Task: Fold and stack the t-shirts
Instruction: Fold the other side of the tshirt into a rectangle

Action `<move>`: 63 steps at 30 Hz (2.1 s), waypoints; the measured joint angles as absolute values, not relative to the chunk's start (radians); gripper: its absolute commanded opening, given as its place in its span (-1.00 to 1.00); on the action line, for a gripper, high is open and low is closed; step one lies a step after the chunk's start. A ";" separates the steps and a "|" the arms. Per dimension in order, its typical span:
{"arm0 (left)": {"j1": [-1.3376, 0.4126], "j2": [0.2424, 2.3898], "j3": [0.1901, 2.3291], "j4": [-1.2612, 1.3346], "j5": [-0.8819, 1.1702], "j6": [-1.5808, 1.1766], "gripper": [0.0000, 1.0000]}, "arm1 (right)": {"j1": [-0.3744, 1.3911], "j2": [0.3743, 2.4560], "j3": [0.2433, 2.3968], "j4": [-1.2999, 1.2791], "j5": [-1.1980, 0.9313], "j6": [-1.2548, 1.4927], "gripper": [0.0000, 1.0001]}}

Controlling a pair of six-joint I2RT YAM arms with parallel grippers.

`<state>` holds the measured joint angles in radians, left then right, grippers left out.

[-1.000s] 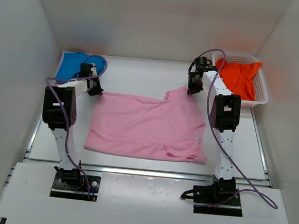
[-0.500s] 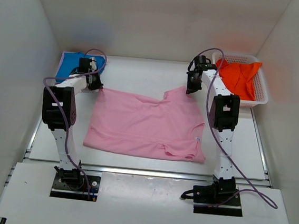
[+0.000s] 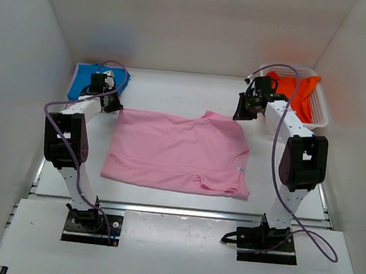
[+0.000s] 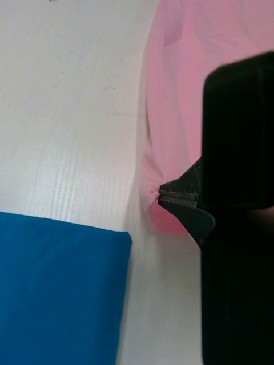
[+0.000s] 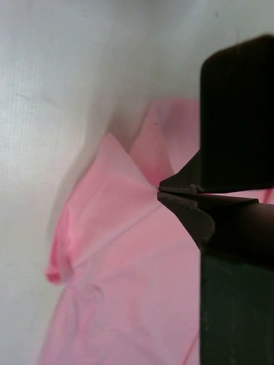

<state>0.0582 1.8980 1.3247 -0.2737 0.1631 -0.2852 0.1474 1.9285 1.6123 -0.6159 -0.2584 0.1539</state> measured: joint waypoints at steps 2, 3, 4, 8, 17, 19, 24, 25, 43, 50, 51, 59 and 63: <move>0.065 1.882 1.284 -0.263 0.166 -0.281 -1.00 | 0.147 1.841 1.482 -0.577 -0.274 0.161 -1.00; 0.068 1.877 1.271 -0.262 0.168 -0.281 -1.00 | 0.147 1.804 1.430 -0.569 -0.279 0.163 -1.00; 0.071 1.874 1.262 -0.262 0.169 -0.280 -1.00 | 0.147 1.771 1.383 -0.558 -0.282 0.165 -1.00; 0.083 1.844 1.221 -0.258 0.174 -0.278 -1.00 | 0.147 1.651 1.233 -0.530 -0.293 0.181 -0.99; 0.109 1.693 1.074 -0.253 0.175 -0.270 -1.00 | 0.123 1.447 1.010 -0.460 -0.331 0.221 -0.99; 0.115 1.653 1.036 -0.258 0.176 -0.270 -1.00 | 0.123 1.415 0.973 -0.453 -0.337 0.231 -0.99; 0.120 1.576 0.965 -0.263 0.173 -0.270 -1.00 | 0.124 1.357 0.908 -0.439 -0.355 0.245 -1.00; 0.118 1.558 0.945 -0.261 0.173 -0.270 -1.00 | 0.125 1.348 0.899 -0.438 -0.358 0.247 -1.00; 0.107 1.390 0.789 -0.300 0.150 -0.260 -1.00 | 0.126 1.213 0.733 -0.410 -0.376 0.271 -1.00; 0.107 1.373 0.761 -0.314 0.135 -0.262 -1.00 | 0.132 1.142 0.685 -0.410 -0.380 0.289 -0.99; 0.107 1.371 0.757 -0.316 0.133 -0.263 -1.00 | 0.133 1.134 0.679 -0.410 -0.381 0.290 -0.99; 0.109 1.364 0.745 -0.324 0.113 -0.272 -1.00 | 0.173 1.058 0.632 -0.416 -0.381 0.316 -1.00; 0.109 1.378 0.748 -0.336 0.110 -0.279 -0.43 | 0.196 1.008 0.578 -0.432 -0.379 0.334 -1.00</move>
<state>0.1085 1.3781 0.7475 -0.3359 0.1104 -0.2787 0.1963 1.0077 0.5781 -0.4316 -0.3786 0.3336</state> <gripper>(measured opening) 0.062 0.001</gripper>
